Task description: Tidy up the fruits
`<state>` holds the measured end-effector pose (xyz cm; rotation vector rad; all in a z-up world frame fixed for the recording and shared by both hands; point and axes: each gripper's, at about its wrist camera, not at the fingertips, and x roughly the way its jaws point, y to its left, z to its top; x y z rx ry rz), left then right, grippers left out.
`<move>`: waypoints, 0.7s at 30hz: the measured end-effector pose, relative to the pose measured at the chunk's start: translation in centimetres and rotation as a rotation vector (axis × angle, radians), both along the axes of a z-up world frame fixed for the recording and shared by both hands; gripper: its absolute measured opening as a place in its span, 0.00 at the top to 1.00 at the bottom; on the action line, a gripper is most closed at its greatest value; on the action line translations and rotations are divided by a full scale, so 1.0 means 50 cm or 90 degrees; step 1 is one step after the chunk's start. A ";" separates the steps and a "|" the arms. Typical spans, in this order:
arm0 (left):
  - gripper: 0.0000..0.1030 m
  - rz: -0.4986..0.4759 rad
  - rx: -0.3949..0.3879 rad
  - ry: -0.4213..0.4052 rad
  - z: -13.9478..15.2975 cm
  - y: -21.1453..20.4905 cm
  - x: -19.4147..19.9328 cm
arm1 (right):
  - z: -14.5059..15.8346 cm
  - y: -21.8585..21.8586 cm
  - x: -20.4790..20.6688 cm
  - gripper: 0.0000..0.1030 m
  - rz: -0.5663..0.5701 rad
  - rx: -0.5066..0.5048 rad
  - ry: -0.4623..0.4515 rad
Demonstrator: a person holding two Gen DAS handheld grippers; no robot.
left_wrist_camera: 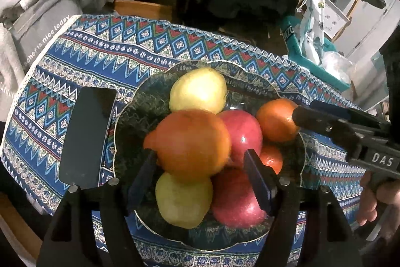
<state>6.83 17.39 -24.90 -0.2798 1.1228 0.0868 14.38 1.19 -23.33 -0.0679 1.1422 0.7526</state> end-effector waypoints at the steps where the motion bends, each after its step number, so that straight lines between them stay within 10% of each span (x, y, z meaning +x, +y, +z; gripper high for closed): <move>1: 0.28 -0.004 -0.001 -0.005 0.005 -0.002 -0.002 | 0.010 -0.001 -0.002 0.35 0.000 0.005 -0.004; 21: 0.23 -0.049 0.037 -0.118 0.187 -0.086 -0.053 | 0.234 -0.107 -0.088 0.28 -0.056 0.022 -0.163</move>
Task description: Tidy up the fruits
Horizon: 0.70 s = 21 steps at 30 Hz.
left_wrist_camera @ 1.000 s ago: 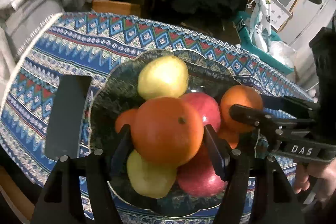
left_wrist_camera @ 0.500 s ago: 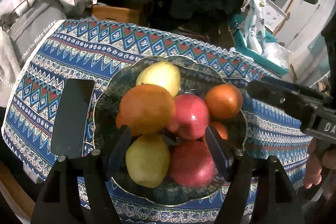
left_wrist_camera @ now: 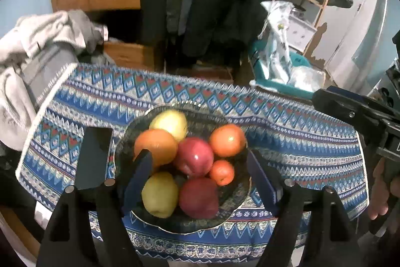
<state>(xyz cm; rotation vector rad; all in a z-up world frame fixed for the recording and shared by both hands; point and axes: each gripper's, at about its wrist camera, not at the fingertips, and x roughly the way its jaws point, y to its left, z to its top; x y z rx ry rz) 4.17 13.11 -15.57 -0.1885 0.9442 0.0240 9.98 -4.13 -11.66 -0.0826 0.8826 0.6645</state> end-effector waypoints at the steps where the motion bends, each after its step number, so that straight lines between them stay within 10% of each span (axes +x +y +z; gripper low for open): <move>1: 0.23 0.000 0.005 -0.005 0.009 -0.006 -0.001 | 0.011 -0.009 -0.003 0.28 -0.005 0.005 -0.005; 21: 0.10 -0.013 0.049 -0.116 0.172 -0.085 -0.047 | 0.152 -0.190 -0.088 0.20 -0.124 0.018 -0.107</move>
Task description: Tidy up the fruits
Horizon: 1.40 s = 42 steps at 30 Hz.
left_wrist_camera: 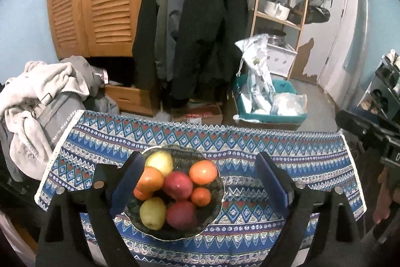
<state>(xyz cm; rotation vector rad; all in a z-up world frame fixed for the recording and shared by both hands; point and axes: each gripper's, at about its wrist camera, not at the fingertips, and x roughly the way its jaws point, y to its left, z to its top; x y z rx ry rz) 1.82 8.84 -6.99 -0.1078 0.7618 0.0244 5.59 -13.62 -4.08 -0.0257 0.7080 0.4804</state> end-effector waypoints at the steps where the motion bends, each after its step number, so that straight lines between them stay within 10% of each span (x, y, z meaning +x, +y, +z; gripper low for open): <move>1: 0.09 0.000 -0.001 -0.005 0.005 0.000 -0.002 | 0.004 -0.006 -0.003 0.20 -0.004 -0.001 -0.003; 42: 0.01 -0.019 0.068 -0.068 0.095 -0.093 -0.028 | 0.038 -0.127 -0.043 0.20 -0.073 -0.001 -0.056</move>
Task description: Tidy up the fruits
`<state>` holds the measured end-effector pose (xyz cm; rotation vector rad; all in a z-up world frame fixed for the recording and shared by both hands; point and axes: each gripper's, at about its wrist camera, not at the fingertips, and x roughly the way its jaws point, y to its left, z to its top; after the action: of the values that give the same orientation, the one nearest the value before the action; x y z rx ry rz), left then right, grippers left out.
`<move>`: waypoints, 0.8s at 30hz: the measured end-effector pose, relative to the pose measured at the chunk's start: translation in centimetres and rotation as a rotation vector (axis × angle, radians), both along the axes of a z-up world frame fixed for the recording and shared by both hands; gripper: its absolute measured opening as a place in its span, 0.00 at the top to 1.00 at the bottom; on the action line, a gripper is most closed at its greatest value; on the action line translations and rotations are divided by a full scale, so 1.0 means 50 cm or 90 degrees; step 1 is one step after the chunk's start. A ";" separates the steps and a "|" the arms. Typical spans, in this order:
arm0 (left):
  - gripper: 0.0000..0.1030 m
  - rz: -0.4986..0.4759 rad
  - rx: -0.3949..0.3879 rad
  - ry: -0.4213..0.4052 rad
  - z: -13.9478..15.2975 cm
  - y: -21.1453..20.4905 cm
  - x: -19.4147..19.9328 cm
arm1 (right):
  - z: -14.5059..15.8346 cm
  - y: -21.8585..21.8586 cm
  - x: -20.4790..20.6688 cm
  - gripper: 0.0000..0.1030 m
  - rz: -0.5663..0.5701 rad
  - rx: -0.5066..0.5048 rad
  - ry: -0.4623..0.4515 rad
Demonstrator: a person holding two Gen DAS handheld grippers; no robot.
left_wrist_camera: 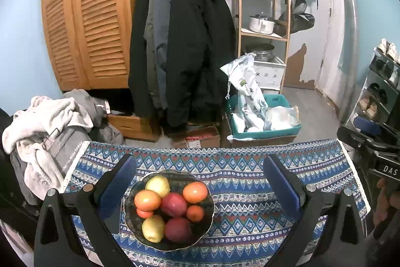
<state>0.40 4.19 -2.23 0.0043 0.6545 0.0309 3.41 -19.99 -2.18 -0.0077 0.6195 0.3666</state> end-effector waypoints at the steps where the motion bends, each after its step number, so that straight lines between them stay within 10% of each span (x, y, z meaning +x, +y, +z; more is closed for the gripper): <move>1: 0.01 0.000 -0.001 0.001 -0.001 0.000 0.000 | -0.001 0.000 -0.001 0.20 -0.001 0.000 0.001; 24: 0.01 0.010 0.018 0.012 -0.005 -0.003 0.000 | -0.003 0.005 -0.004 0.19 0.006 0.000 -0.006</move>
<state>0.40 4.05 -2.47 0.0262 0.6728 0.0559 3.22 -19.72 -2.32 -0.0116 0.6109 0.3753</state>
